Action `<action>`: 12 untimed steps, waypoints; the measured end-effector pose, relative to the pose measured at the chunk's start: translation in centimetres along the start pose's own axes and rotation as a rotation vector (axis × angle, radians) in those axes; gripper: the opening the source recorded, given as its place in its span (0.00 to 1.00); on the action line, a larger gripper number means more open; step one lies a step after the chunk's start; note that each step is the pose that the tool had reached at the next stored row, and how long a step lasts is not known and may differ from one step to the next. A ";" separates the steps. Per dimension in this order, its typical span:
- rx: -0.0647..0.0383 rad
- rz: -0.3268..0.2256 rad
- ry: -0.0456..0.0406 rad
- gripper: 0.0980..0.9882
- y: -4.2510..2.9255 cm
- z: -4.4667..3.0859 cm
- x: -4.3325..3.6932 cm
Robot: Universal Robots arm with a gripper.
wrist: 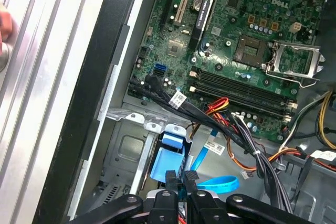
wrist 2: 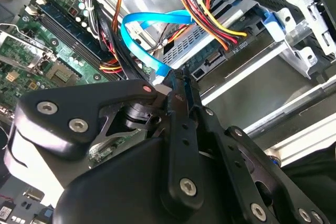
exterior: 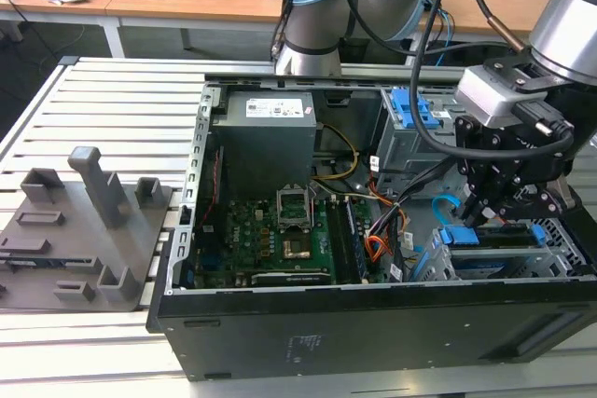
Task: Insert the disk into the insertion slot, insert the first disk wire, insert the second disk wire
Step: 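Insert the second disk wire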
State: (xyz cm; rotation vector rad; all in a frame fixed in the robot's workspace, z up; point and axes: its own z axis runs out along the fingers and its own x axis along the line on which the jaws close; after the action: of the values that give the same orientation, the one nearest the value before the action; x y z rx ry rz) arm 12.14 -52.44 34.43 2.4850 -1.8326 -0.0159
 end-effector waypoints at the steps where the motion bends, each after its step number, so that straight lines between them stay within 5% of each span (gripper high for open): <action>1: 0.000 0.002 -0.0001 0.07 0.00 0.00 0.00; 12: -0.003 0.132 -0.0066 0.07 -0.02 0.00 0.01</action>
State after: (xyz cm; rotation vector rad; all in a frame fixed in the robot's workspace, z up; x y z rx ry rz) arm 12.16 -52.44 34.42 2.3589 -1.9936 -0.0215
